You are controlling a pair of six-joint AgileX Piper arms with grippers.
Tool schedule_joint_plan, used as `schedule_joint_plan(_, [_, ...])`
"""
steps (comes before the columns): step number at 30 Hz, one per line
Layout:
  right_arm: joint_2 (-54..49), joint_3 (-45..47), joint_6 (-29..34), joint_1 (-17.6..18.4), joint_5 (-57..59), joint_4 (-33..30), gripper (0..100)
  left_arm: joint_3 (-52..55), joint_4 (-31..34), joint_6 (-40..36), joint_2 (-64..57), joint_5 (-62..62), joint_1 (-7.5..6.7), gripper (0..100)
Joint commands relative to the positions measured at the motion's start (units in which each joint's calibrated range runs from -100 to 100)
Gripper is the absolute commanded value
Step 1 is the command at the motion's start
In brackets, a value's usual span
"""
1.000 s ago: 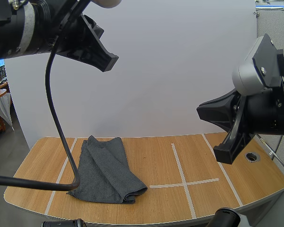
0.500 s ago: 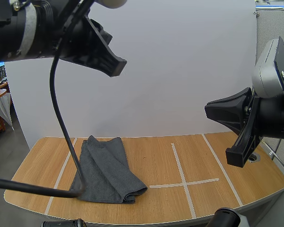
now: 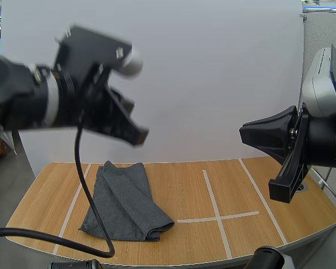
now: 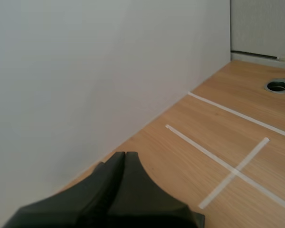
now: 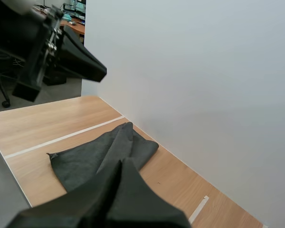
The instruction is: Fold the towel
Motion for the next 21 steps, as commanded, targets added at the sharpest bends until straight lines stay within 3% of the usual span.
schedule_joint_plan(1, [-0.48,-0.36,0.38,-0.06,0.00,3.11,0,10.97,0.34,2.93,7.46,0.56,-0.23,0])
schedule_joint_plan(10, [-0.07,-0.36,0.38,-0.06,0.00,4.20,0,10.97,0.13,8.13,22.47,0.56,-0.23,0])
schedule_joint_plan(21, [12.46,2.98,0.57,-0.06,0.00,5.64,0,9.15,0.01,15.74,29.00,0.56,-0.23,0])
